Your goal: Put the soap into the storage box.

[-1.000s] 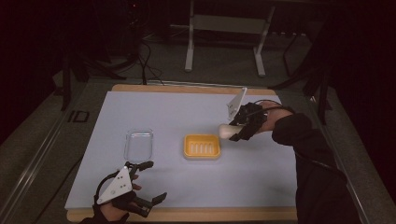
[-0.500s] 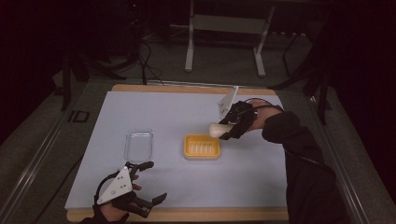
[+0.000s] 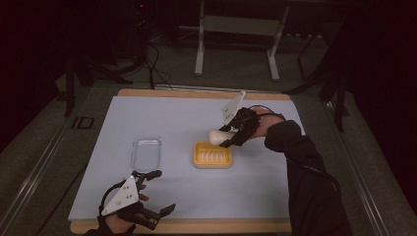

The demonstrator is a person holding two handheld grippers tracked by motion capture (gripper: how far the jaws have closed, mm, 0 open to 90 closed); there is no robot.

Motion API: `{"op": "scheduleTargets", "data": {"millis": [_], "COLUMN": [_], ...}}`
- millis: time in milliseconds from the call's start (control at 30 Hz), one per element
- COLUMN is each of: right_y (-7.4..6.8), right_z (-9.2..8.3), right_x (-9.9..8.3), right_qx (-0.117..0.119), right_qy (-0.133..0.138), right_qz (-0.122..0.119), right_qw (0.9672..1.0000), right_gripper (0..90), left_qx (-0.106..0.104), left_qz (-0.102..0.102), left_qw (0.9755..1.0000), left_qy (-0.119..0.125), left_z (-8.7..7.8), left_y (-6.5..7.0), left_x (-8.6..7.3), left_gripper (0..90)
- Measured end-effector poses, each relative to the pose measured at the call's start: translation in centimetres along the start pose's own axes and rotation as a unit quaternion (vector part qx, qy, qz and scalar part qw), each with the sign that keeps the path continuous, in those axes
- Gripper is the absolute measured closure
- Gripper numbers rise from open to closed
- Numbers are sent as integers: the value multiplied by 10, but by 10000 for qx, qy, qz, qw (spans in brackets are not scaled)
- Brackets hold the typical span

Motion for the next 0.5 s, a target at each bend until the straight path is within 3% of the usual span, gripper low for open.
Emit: {"op": "scheduleTargets", "data": {"millis": [500], "right_y": [11], "right_z": [36], "right_x": [-10], "right_qx": [134], "right_qy": [160], "right_qz": [-2], "right_qw": [9998], "right_gripper": [494], "left_qx": [-19], "left_qz": [13], "left_qw": [10000], "left_qy": [-5], "left_z": [0], "left_y": [0], "left_x": [0], "left_gripper": [5]}}
Point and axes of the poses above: each handheld gripper's, and its own axes: z roughly forward along the jaws, x roughly out of its top, y roughly to its right, the point moved 4 cm from there along z, roughly forward along the jaws, and after that the axes turned 7 degrees about x, right-handed, at the moved point
